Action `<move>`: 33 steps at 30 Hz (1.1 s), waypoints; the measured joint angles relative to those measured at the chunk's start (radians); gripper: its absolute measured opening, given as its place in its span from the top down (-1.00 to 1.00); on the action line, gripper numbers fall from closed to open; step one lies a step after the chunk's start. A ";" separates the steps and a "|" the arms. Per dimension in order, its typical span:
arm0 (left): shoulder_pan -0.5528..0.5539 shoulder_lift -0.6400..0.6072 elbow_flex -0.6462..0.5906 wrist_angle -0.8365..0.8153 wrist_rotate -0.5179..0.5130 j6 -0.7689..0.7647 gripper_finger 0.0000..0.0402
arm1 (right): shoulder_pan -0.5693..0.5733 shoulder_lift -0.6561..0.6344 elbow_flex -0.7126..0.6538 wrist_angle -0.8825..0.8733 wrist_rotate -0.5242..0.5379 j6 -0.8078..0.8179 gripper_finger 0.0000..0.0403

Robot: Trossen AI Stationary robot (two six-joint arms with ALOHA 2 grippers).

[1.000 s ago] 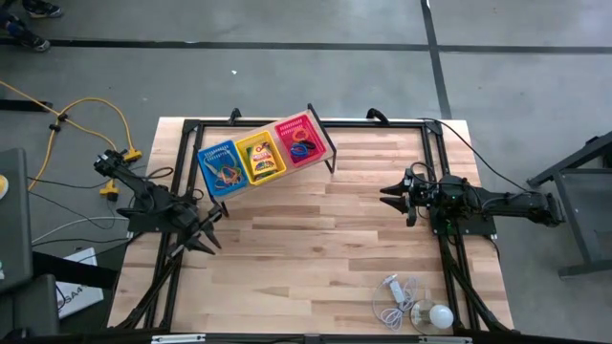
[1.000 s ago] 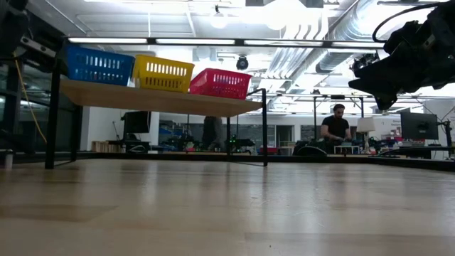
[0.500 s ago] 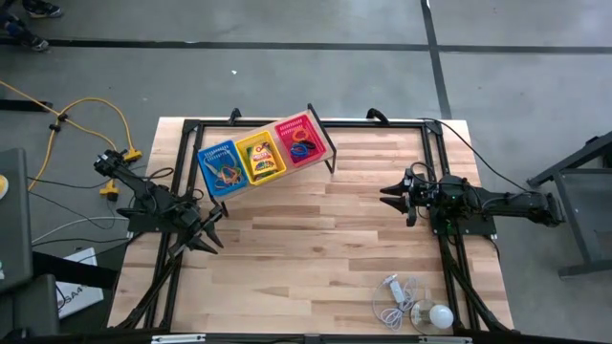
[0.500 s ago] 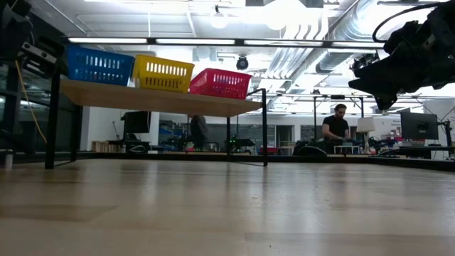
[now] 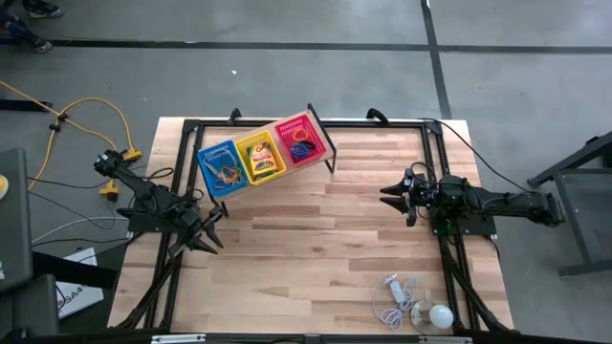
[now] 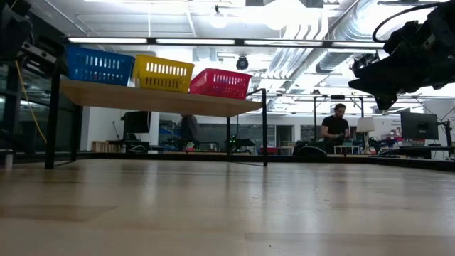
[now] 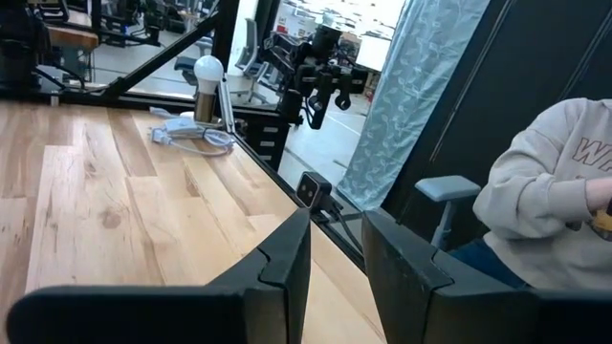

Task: Pick & Place Office Desk Supplies
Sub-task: Return to Home Position

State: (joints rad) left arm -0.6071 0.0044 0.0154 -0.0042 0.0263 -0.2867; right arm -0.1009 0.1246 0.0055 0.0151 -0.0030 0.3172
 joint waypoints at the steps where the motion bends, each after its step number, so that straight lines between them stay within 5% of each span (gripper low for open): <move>1: 0.000 0.000 0.000 0.002 0.002 0.000 0.53 | 0.000 0.000 0.000 0.000 0.000 0.000 0.35; 33: 0.000 0.000 0.000 0.023 0.002 -0.002 0.53 | 0.000 0.000 0.000 0.000 0.000 0.000 0.35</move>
State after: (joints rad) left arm -0.6071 0.0044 0.0154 0.0189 0.0284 -0.2886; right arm -0.1005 0.1246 0.0052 0.0151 -0.0029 0.3168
